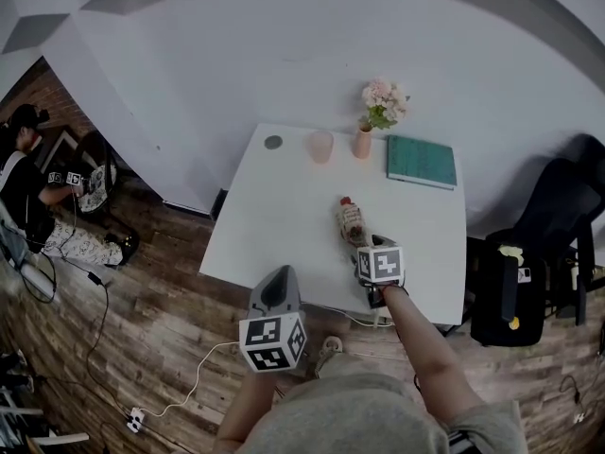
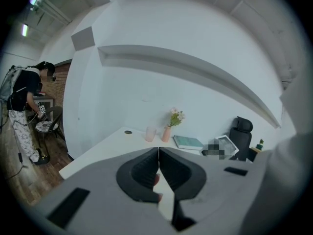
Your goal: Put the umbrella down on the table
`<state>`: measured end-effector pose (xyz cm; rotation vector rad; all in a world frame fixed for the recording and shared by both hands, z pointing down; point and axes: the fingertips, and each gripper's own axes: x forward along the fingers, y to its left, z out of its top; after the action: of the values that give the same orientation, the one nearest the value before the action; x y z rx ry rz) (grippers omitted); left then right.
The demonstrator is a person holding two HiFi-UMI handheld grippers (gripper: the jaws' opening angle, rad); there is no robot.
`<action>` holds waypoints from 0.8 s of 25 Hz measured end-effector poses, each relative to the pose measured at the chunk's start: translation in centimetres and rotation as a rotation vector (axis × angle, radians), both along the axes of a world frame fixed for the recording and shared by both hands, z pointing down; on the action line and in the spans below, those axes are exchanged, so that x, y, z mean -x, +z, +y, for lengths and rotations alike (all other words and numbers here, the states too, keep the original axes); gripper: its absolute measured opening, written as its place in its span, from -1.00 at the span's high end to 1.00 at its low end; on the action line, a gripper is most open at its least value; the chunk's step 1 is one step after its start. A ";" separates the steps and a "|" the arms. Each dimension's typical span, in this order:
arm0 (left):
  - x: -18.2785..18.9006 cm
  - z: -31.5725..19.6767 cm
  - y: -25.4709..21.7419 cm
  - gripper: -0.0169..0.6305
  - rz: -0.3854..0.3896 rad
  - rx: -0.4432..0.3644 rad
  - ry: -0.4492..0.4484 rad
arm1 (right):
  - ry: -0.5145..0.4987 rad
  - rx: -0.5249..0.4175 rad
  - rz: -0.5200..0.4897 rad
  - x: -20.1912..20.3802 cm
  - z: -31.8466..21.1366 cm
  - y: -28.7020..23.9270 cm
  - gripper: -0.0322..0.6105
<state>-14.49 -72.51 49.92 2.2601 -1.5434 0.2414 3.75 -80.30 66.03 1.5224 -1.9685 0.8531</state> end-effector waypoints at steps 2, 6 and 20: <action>0.2 0.7 -0.3 0.92 0.002 -0.010 -0.002 | 0.007 -0.049 -0.017 0.2 0.9 -1.7 -0.01; 0.6 2.1 -0.9 0.92 0.005 -0.026 -0.013 | 0.008 -0.165 -0.054 0.9 3.0 -5.6 0.14; 2.1 9.3 -1.7 0.92 0.019 -0.046 -0.050 | -0.007 -0.402 -0.106 3.3 13.6 -15.5 0.63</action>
<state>-16.55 -63.18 48.23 2.2487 -1.6087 0.1722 0.48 -66.70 50.54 1.7145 -2.3264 0.5651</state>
